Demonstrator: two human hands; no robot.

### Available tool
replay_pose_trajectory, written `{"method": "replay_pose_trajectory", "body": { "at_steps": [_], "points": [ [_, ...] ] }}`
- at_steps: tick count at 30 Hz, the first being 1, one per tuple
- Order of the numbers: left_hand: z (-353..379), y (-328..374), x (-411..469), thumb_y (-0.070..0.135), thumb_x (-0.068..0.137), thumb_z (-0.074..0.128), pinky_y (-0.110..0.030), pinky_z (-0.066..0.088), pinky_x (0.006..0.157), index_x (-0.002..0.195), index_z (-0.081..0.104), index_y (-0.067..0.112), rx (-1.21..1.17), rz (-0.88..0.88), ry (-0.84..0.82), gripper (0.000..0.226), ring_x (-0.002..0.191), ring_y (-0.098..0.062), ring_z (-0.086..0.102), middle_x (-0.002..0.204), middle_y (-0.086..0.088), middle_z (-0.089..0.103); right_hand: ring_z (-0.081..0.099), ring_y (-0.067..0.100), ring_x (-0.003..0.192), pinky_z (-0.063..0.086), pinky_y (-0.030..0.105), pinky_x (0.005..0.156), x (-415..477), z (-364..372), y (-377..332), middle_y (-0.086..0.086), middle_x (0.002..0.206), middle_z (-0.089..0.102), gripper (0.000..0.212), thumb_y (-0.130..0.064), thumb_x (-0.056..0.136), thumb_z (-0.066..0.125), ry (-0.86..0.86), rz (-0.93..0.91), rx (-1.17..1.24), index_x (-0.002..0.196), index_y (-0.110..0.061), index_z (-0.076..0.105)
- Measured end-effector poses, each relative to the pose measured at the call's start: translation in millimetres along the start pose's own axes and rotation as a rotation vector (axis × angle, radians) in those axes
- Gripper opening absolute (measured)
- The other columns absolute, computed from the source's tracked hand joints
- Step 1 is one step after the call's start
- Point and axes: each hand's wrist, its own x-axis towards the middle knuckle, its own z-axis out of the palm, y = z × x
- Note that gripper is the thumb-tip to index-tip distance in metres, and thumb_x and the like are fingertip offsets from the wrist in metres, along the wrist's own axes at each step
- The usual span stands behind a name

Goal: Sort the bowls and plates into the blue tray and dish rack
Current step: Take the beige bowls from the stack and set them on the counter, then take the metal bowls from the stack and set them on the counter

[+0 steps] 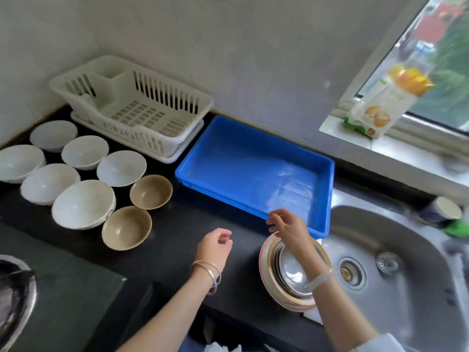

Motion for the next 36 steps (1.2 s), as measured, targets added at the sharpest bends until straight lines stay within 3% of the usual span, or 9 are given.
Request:
{"method": "replay_pose_trajectory", "body": {
  "at_steps": [5,9,15,19,24,29,31,33,36],
  "points": [
    [53,31,-15,0.019,0.088,0.055,-0.026,0.048,0.090,0.110,0.064,0.014,0.161,0.129,-0.167,0.024,0.100,-0.019,0.061,0.113,-0.004,0.065,0.062,0.014,0.084,0.038,0.022,0.069,-24,-53,50,-0.001,0.092,0.071,0.012,-0.017,0.089,0.060,0.217,0.019,-0.325,0.096,-0.019,0.070],
    [78,40,-23,0.020,0.088,0.056,-0.030,0.046,0.095,0.118,0.061,0.016,0.326,0.217,-0.235,0.031,0.107,-0.020,0.058,0.116,-0.006,0.062,0.064,0.025,0.090,0.040,0.026,0.070,-40,-71,78,0.007,0.098,0.070,0.019,-0.015,0.085,0.062,0.269,0.043,-0.480,0.101,-0.015,0.072],
    [91,39,-26,0.018,0.087,0.057,-0.024,0.045,0.084,0.115,0.061,0.018,0.395,0.255,-0.172,0.028,0.103,-0.019,0.059,0.111,-0.003,0.063,0.060,0.025,0.087,0.035,0.025,0.068,-46,-71,90,0.007,0.094,0.063,0.018,-0.019,0.086,0.061,0.300,-0.015,-0.555,0.100,-0.014,0.072],
    [92,40,-25,0.016,0.088,0.056,-0.022,0.045,0.079,0.111,0.062,0.019,0.374,0.245,-0.180,0.025,0.099,-0.017,0.061,0.108,-0.001,0.066,0.053,0.021,0.076,0.034,0.027,0.063,-44,-72,88,-0.001,0.083,0.055,0.004,-0.014,0.082,0.063,0.328,0.036,-0.445,0.083,-0.015,0.060],
    [92,41,-23,0.017,0.094,0.046,-0.019,0.042,0.077,0.118,0.060,0.017,0.280,0.187,-0.168,0.028,0.095,-0.013,0.060,0.115,-0.002,0.065,0.052,0.020,0.066,0.035,0.024,0.052,-45,-82,92,-0.003,0.070,0.057,0.014,-0.017,0.085,0.061,0.316,0.063,-0.340,0.077,-0.016,0.050],
    [91,46,-18,0.017,0.093,0.047,-0.020,0.041,0.080,0.118,0.061,0.016,0.298,0.162,-0.186,0.028,0.101,-0.015,0.060,0.116,-0.003,0.065,0.057,0.025,0.071,0.038,0.032,0.058,-44,-98,91,0.001,0.075,0.062,0.017,-0.020,0.086,0.061,0.311,0.095,-0.291,0.075,-0.018,0.048],
    [92,47,-17,0.017,0.092,0.050,-0.020,0.040,0.082,0.117,0.062,0.015,0.320,0.151,-0.209,0.028,0.104,-0.017,0.060,0.115,-0.003,0.066,0.064,0.030,0.073,0.050,0.035,0.065,-43,-105,90,0.005,0.077,0.066,0.019,-0.020,0.087,0.061,0.312,0.118,-0.227,0.073,-0.019,0.047],
    [94,48,-16,0.017,0.090,0.053,-0.021,0.041,0.079,0.111,0.063,0.015,0.340,0.141,-0.229,0.024,0.096,-0.015,0.060,0.105,-0.002,0.067,0.068,0.029,0.069,0.058,0.045,0.068,-42,-111,89,0.007,0.075,0.067,0.020,-0.017,0.088,0.061,0.318,0.144,-0.122,0.073,-0.019,0.048],
    [98,50,-15,0.017,0.087,0.058,-0.022,0.043,0.072,0.097,0.062,0.017,0.362,0.129,-0.235,0.011,0.078,-0.011,0.056,0.080,0.006,0.060,0.066,0.019,0.057,0.061,0.043,0.059,-42,-118,90,0.003,0.071,0.065,0.021,-0.014,0.088,0.062,0.331,0.154,-0.060,0.073,-0.018,0.048]
  ]
}}
